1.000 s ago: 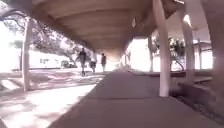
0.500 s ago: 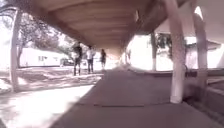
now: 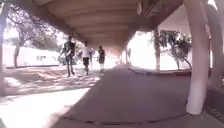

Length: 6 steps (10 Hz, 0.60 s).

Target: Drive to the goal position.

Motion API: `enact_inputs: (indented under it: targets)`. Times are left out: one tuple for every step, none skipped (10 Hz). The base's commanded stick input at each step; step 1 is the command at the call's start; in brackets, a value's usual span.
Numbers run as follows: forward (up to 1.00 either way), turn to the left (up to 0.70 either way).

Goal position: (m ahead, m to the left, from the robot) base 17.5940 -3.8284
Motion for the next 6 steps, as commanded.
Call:
enact_inputs:
  targets:
    - [0.85,0.0]
    - [0.85,0.0]
    - [0.85,0.0]
    - [0.85,0.0]
    - [0.85,0.0]
    - [0.85,0.0]
